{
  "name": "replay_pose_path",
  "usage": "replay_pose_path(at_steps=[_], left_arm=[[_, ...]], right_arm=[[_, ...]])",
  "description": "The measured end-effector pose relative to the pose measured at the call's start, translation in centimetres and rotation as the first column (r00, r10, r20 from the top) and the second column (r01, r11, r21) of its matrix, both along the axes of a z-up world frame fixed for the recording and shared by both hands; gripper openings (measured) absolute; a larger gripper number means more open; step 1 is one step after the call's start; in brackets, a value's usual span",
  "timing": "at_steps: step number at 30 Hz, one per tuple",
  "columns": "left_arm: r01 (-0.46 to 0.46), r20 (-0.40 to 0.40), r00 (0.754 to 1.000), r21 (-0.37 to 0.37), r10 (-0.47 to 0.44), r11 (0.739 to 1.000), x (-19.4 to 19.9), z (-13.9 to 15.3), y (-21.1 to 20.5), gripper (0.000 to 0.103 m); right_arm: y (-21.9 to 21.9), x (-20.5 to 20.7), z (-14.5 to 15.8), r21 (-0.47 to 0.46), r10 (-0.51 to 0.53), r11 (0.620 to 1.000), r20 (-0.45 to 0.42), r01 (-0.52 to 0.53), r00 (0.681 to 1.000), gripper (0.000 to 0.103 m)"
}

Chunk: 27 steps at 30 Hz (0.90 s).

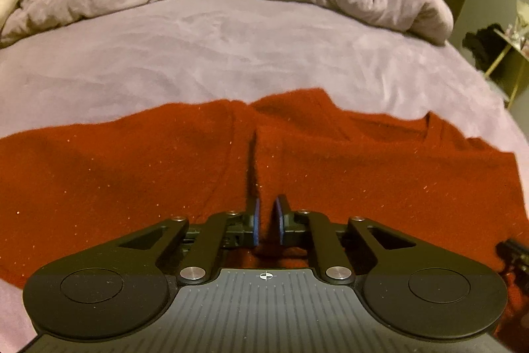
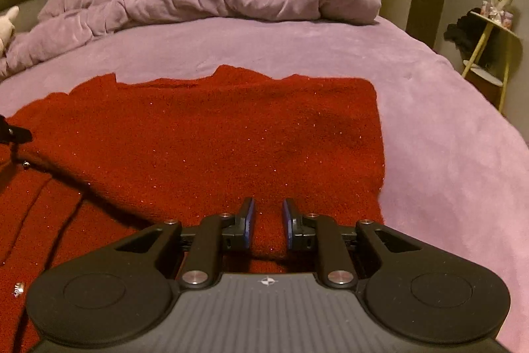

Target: Fold small clothes

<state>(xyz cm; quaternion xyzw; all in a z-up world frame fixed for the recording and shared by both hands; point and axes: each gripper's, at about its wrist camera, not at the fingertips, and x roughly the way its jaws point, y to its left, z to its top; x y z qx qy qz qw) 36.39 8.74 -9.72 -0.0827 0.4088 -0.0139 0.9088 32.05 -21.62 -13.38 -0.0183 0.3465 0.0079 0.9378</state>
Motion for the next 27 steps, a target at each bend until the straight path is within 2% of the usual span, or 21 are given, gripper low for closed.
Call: replay_pose_path(at_steps=[5, 6, 7, 8, 9, 10, 12, 14, 15, 16, 18, 19, 21, 23, 24, 25, 27], left_arm=[[-0.008, -0.029, 1.0, 0.009, 0.008, 1.0, -0.1, -0.8, 0.5, 0.014], [-0.021, -0.04, 0.999, 0.002, 0.021, 1.0, 0.0, -1.2, 0.8, 0.023], [-0.034, -0.039, 0.999, -0.004, 0.034, 0.999, -0.1, -1.2, 1.1, 0.038], [-0.054, -0.037, 0.998, -0.004, 0.054, 0.999, -0.3, -1.3, 1.4, 0.049], [-0.075, -0.033, 0.997, -0.016, 0.074, 0.997, -0.6, -1.2, 2.0, 0.066], [-0.083, -0.03, 0.996, -0.046, 0.082, 0.995, -1.0, -1.1, 2.7, 0.078], [-0.109, -0.037, 0.994, -0.15, 0.105, 0.983, -2.3, -0.8, 4.9, 0.09], [-0.13, -0.013, 0.991, -0.238, 0.13, 0.963, -4.2, -0.4, 7.7, 0.094], [-0.151, -0.001, 0.988, -0.269, 0.157, 0.951, -5.6, -0.2, 9.7, 0.096], [-0.173, 0.011, 0.983, -0.282, 0.184, 0.944, -6.8, 0.0, 11.4, 0.096], [-0.257, 0.017, 0.962, -0.277, 0.272, 0.926, -9.3, 0.0, 15.8, 0.096], [-0.303, 0.011, 0.948, -0.274, 0.318, 0.913, -10.3, -0.1, 17.8, 0.096], [-0.405, -0.003, 0.905, -0.307, 0.424, 0.861, -12.4, -0.7, 22.7, 0.09], [-0.498, -0.041, 0.854, -0.355, 0.519, 0.791, -13.9, -1.3, 26.7, 0.085], [-0.545, -0.056, 0.819, -0.389, 0.571, 0.743, -14.8, -1.6, 28.9, 0.083], [-0.579, -0.066, 0.787, -0.424, 0.614, 0.696, -15.6, -2.0, 30.7, 0.076], [-0.61, -0.093, 0.737, -0.519, 0.669, 0.599, -16.8, -3.0, 34.0, 0.064]], right_arm=[[0.4, -0.9, -1.5, -0.036, 0.021, 0.999, 0.009, -0.02, 1.0, 0.019], [0.5, -0.7, -1.5, -0.056, 0.026, 0.998, 0.008, -0.026, 1.0, 0.019], [0.8, -0.5, -1.6, -0.078, 0.027, 0.997, 0.006, -0.026, 1.0, 0.02], [1.1, -0.3, -1.7, -0.099, 0.028, 0.995, 0.005, -0.027, 1.0, 0.02], [1.4, -0.2, -1.7, -0.113, 0.027, 0.993, 0.007, -0.026, 1.0, 0.021], [1.5, -0.2, -1.7, -0.118, 0.023, 0.993, 0.011, -0.021, 1.0, 0.021], [1.4, -0.6, -1.5, -0.109, 0.016, 0.994, 0.019, -0.014, 1.0, 0.022], [1.3, -1.2, -0.9, -0.1, 0.006, 0.995, 0.011, -0.005, 1.0, 0.029], [1.4, -1.7, -0.3, -0.101, 0.001, 0.995, 0.007, 0.0, 1.0, 0.038], [1.5, -2.5, 0.3, -0.095, -0.004, 0.995, 0.014, 0.005, 1.0, 0.049], [1.8, -4.8, 1.3, -0.039, 0.006, 0.999, 0.029, -0.005, 1.0, 0.062], [2.1, -5.9, 1.6, -0.011, 0.019, 1.0, 0.031, -0.018, 0.999, 0.062], [2.7, -8.2, 1.9, 0.017, 0.047, 0.999, 0.03, -0.048, 0.998, 0.061], [3.6, -9.9, 1.9, 0.036, 0.062, 0.997, 0.009, -0.062, 0.998, 0.061], [3.9, -10.4, 1.9, 0.043, 0.063, 0.997, -0.001, -0.063, 0.998, 0.061], [4.2, -11.1, 2.0, 0.053, 0.059, 0.997, -0.01, -0.058, 0.998, 0.061], [4.6, -11.9, 2.2, 0.066, 0.047, 0.997, -0.018, -0.046, 0.999, 0.061]])
